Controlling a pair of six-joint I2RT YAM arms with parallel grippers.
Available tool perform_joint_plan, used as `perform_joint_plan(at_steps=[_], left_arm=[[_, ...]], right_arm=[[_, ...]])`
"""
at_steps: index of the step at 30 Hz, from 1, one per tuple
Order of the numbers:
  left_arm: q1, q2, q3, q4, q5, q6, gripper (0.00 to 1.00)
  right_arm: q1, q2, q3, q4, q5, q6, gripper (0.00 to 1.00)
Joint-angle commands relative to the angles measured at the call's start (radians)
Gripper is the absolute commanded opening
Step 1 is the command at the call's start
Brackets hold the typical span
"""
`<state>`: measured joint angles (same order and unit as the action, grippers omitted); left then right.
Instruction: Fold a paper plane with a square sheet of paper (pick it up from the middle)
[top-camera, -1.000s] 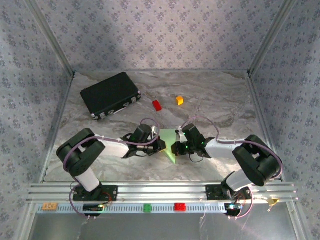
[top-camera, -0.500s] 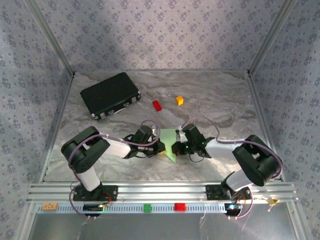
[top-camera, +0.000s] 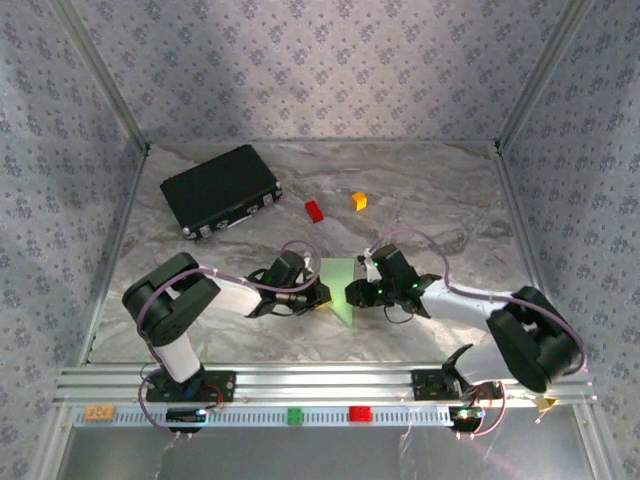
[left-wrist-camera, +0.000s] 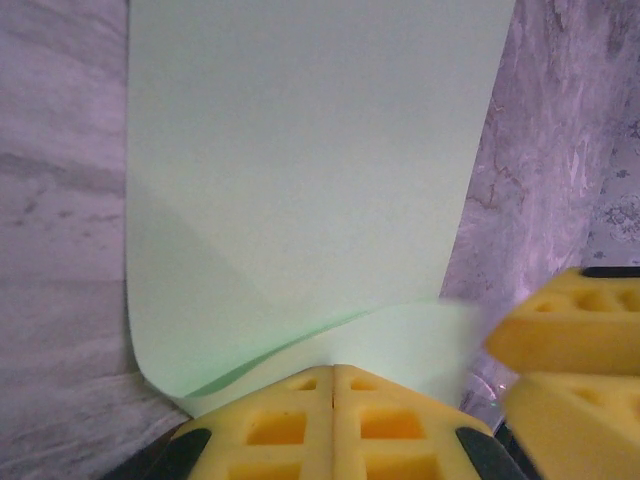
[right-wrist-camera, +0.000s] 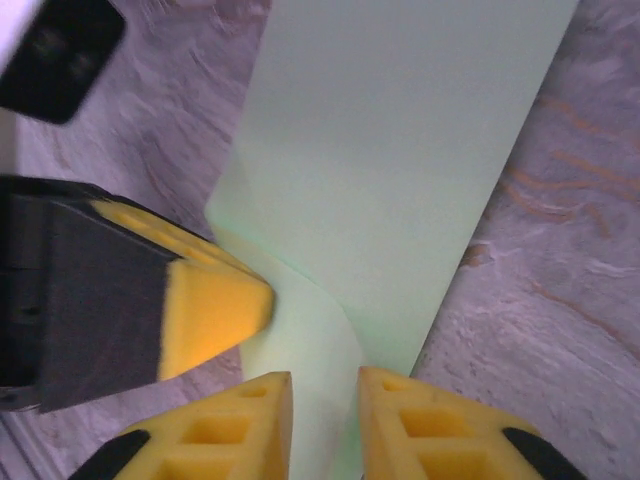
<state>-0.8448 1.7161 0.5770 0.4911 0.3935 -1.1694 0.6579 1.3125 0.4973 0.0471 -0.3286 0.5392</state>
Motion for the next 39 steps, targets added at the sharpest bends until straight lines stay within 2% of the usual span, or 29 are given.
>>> perform_joint_plan(at_steps=[1, 3, 6, 10, 13, 27, 39], left_arm=[[-0.007, 0.019, 0.004, -0.023, -0.021, 0.025, 0.00], [-0.007, 0.020, 0.005, -0.025, -0.021, 0.027, 0.00], [-0.007, 0.023, 0.011, -0.026, -0.021, 0.027, 0.00], [-0.007, 0.027, 0.011, -0.025, -0.022, 0.024, 0.00], [-0.007, 0.028, 0.012, -0.026, -0.024, 0.024, 0.00], [-0.009, 0.033, 0.021, -0.045, -0.020, 0.029, 0.00], [-0.008, 0.039, 0.025, -0.068, -0.023, 0.035, 0.00]], right_arm=[[-0.007, -0.072, 0.019, -0.079, -0.004, 0.019, 0.27], [-0.002, -0.085, 0.010, -0.067, -0.062, 0.038, 0.26], [0.028, -0.069, 0.010, -0.041, -0.140, 0.060, 0.19], [0.097, -0.020, 0.033, -0.042, -0.153, 0.064, 0.07], [0.138, 0.028, 0.060, -0.047, -0.145, 0.058, 0.04], [0.186, 0.194, 0.139, -0.103, -0.073, 0.030, 0.03], [0.156, 0.173, 0.049, -0.054, -0.100, 0.050, 0.03]])
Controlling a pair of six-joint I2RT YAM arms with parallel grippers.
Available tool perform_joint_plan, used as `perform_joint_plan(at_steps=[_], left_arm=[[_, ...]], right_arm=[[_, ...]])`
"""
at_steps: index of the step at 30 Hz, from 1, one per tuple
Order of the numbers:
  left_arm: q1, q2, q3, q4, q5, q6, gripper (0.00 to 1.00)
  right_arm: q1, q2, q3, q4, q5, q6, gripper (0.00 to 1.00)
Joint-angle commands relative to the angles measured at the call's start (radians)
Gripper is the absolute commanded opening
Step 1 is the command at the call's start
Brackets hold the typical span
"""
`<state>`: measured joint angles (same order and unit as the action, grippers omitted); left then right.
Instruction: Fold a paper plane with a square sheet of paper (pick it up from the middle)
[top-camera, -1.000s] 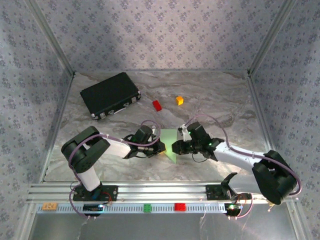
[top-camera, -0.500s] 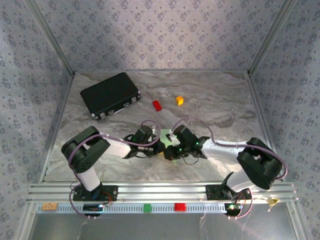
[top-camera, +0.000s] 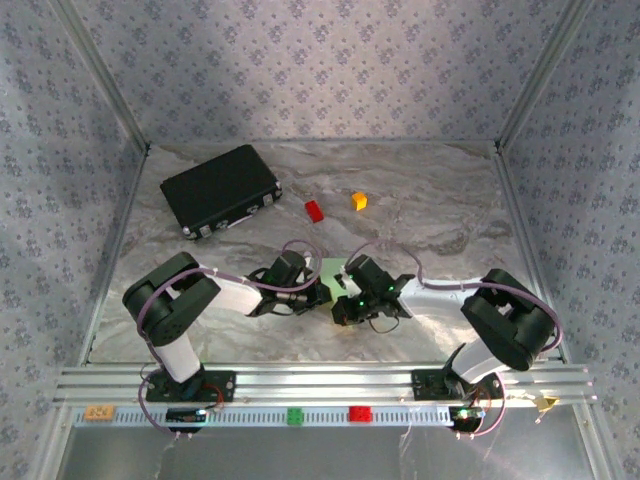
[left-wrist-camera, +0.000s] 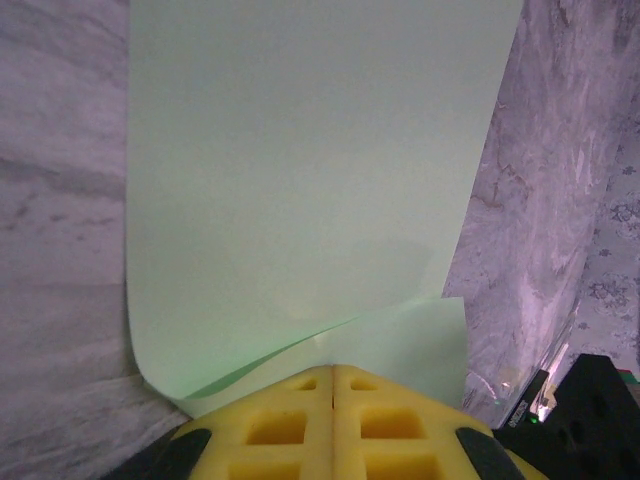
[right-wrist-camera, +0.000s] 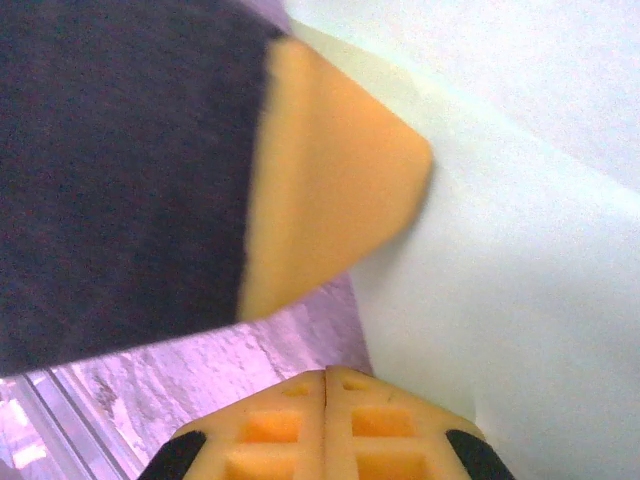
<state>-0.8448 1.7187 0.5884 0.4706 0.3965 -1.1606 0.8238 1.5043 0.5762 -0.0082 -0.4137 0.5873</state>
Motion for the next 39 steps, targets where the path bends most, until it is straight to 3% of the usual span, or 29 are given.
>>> perform_joint_plan(at_steps=[1, 15, 21, 31, 39], left_arm=[[-0.008, 0.036, 0.014, -0.051, -0.027, 0.027, 0.00], [-0.007, 0.045, 0.024, -0.086, -0.037, 0.028, 0.00], [-0.007, 0.041, 0.022, -0.087, -0.033, 0.030, 0.00], [-0.008, 0.047, 0.027, -0.085, -0.028, 0.033, 0.00], [-0.008, 0.042, 0.022, -0.088, -0.034, 0.031, 0.00]], right_arm=[[-0.015, -0.024, -0.043, 0.012, -0.023, 0.008, 0.03], [-0.043, -0.135, -0.154, 0.071, -0.091, 0.079, 0.07], [-0.048, -0.218, -0.090, -0.030, -0.070, 0.069, 0.07], [-0.041, -0.037, 0.044, -0.060, -0.049, 0.064, 0.07], [-0.051, 0.002, -0.036, -0.049, -0.073, 0.086, 0.07]])
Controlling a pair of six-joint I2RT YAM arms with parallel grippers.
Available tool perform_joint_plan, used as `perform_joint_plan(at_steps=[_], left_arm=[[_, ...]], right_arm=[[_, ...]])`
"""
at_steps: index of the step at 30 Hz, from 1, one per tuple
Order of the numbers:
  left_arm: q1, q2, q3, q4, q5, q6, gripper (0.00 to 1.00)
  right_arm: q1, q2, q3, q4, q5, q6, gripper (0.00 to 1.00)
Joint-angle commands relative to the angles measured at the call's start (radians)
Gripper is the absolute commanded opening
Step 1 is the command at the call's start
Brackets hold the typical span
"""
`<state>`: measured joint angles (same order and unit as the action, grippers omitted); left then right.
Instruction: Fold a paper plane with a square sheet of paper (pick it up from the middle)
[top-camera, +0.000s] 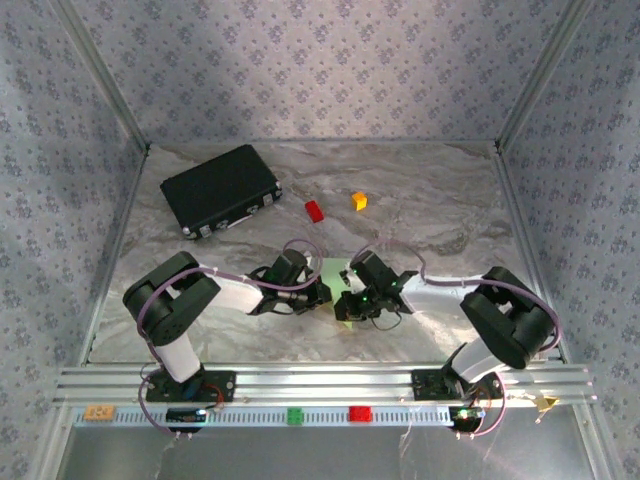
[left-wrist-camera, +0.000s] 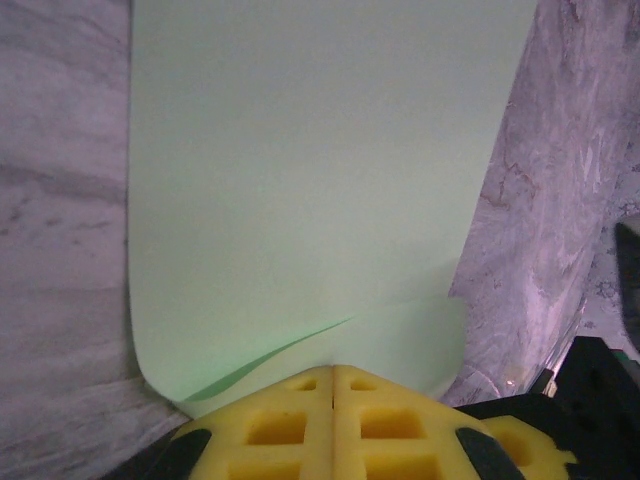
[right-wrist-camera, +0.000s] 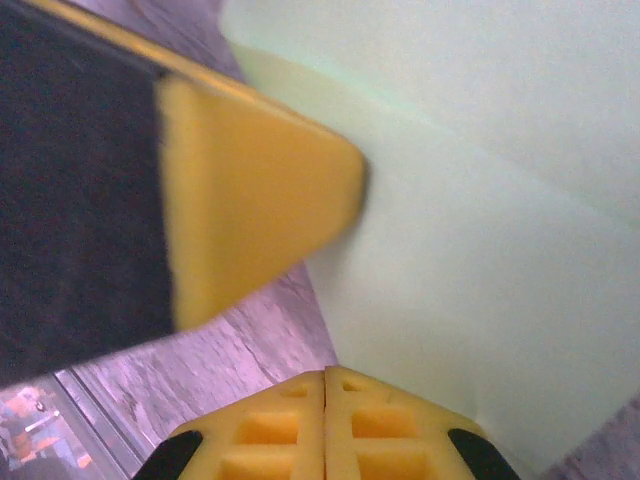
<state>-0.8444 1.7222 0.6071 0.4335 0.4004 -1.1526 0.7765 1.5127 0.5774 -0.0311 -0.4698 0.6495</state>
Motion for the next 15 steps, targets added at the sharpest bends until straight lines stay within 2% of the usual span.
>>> perform_joint_plan(at_steps=[1, 15], left_arm=[[-0.009, 0.039, 0.003, -0.051, -0.039, 0.022, 0.00], [-0.007, 0.057, 0.009, -0.068, -0.044, 0.017, 0.00]], right_arm=[[-0.002, -0.018, -0.050, -0.025, -0.020, 0.031, 0.07], [0.006, -0.144, -0.171, 0.005, -0.025, 0.090, 0.08]])
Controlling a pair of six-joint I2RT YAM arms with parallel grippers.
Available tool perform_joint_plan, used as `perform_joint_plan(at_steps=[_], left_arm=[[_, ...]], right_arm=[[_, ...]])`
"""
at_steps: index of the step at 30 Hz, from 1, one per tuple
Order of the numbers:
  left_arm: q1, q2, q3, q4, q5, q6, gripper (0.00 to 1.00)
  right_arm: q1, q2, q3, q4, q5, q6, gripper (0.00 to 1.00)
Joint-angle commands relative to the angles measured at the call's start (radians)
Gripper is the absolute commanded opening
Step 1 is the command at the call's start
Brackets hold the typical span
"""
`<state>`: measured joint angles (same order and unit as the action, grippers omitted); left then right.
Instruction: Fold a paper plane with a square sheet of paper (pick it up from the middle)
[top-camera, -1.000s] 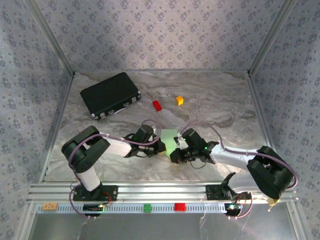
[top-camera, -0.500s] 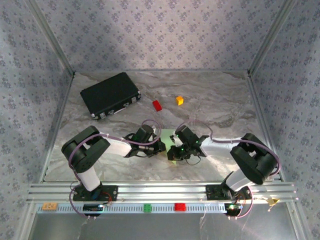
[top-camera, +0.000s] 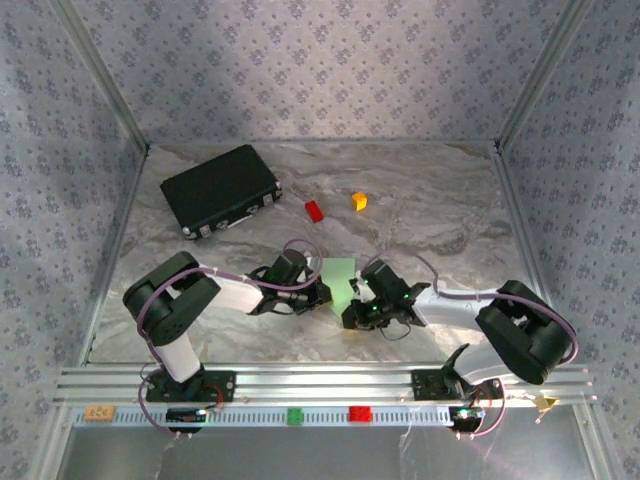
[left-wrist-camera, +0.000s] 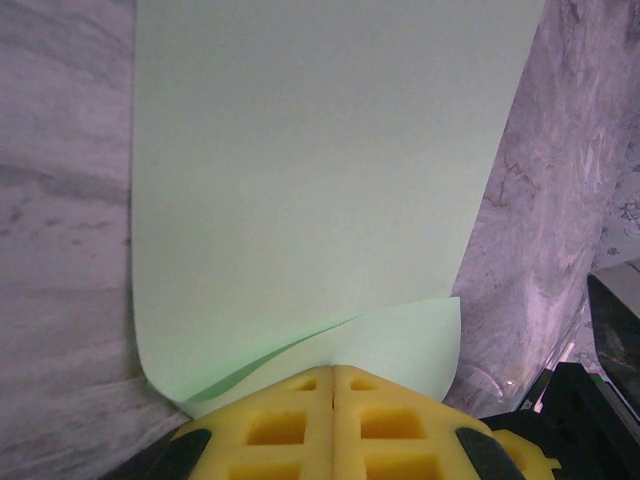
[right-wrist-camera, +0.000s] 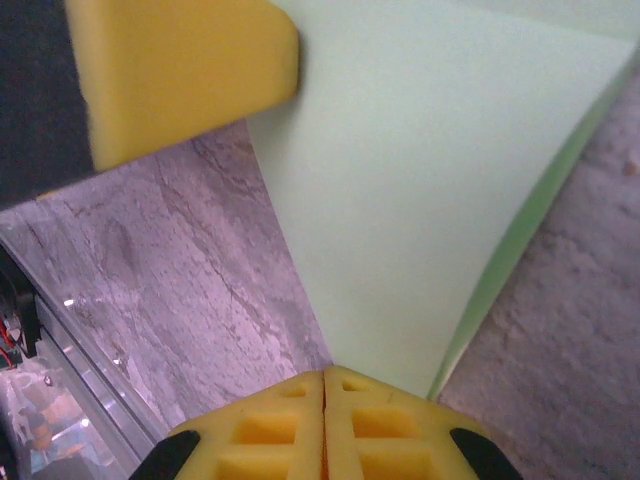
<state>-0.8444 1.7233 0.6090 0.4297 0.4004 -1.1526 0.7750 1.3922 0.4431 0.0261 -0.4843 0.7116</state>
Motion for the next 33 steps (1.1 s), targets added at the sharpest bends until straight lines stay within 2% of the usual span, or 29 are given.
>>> perform_joint_plan(at_steps=[1, 9, 16, 26, 33], left_arm=[[-0.008, 0.056, 0.007, -0.063, -0.045, 0.016, 0.00], [-0.007, 0.053, 0.008, -0.066, -0.044, 0.015, 0.00], [-0.008, 0.044, 0.007, -0.065, -0.041, 0.018, 0.00], [-0.009, 0.042, 0.008, -0.065, -0.042, 0.020, 0.00], [-0.009, 0.038, 0.008, -0.067, -0.044, 0.022, 0.00]], right_arm=[[0.007, -0.031, -0.045, -0.050, -0.009, 0.033, 0.09], [0.014, -0.090, -0.087, -0.058, 0.007, 0.065, 0.08], [0.009, -0.179, 0.016, -0.139, 0.014, 0.029, 0.06], [-0.012, 0.092, 0.185, -0.093, 0.012, -0.010, 0.06], [-0.017, 0.147, 0.106, -0.062, 0.006, 0.007, 0.05]])
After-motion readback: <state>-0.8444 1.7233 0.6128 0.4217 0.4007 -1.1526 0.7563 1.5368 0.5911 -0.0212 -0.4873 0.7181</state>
